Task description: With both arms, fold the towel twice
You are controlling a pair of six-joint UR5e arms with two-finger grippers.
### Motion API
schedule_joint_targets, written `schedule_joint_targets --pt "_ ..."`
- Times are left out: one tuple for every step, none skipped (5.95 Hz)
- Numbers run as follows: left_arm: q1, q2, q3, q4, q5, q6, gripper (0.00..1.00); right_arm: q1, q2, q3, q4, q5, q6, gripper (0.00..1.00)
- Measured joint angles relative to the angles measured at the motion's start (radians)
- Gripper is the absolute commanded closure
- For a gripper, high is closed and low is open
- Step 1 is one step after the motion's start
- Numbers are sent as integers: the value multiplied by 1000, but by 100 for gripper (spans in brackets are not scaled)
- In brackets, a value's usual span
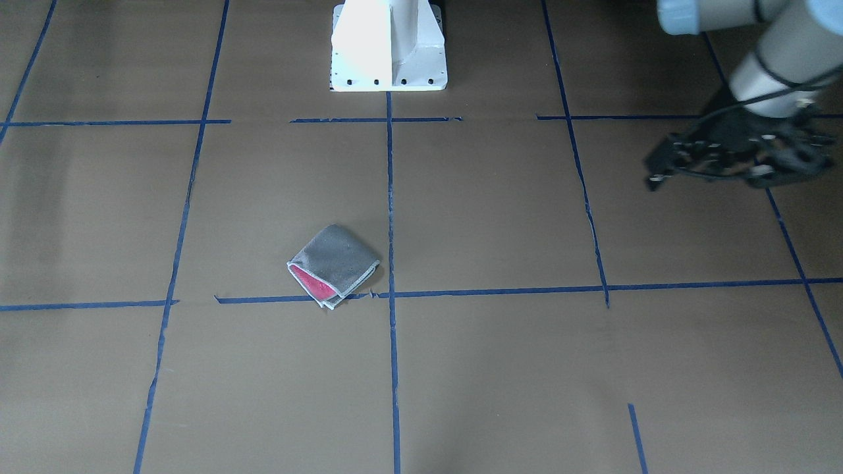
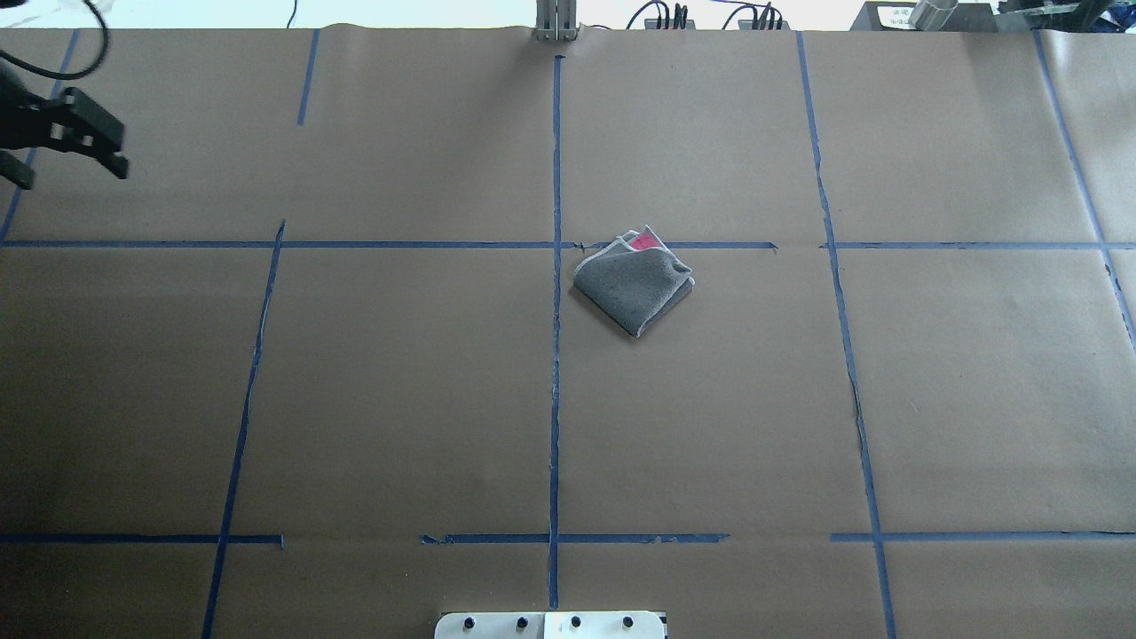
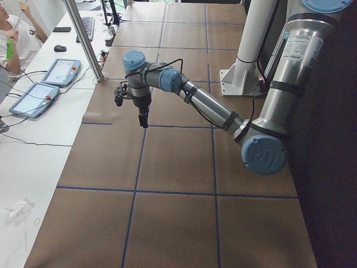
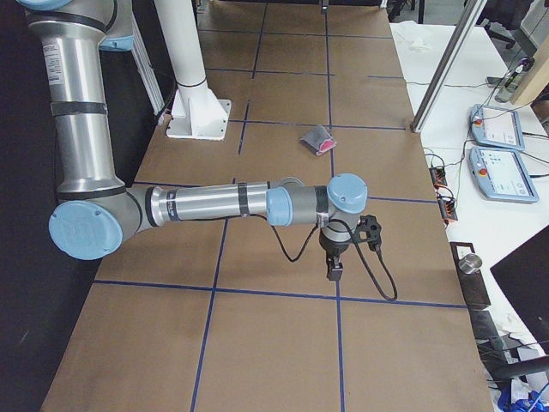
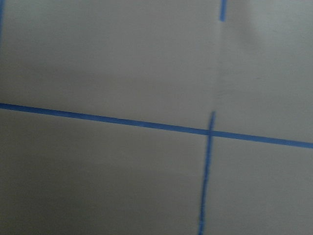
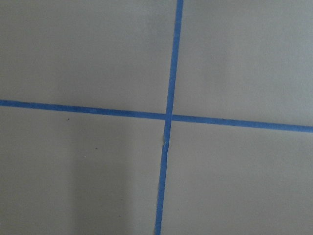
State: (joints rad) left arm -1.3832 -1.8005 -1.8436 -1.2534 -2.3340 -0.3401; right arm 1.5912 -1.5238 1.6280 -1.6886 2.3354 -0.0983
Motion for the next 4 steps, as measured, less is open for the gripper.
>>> schedule_joint_targets --pt "-82 29 78 -1 -21 164 0 16 -27 9 -9 12 -21 0" --pt "-144 66 143 -3 -28 343 0 20 -39 11 -11 20 -28 0" --pt "-183 85 195 -3 -26 461 0 21 -48 7 -12 31 -28 0" --pt "-208 116 236 -13 -25 505 0 22 -66 5 -12 65 -27 0"
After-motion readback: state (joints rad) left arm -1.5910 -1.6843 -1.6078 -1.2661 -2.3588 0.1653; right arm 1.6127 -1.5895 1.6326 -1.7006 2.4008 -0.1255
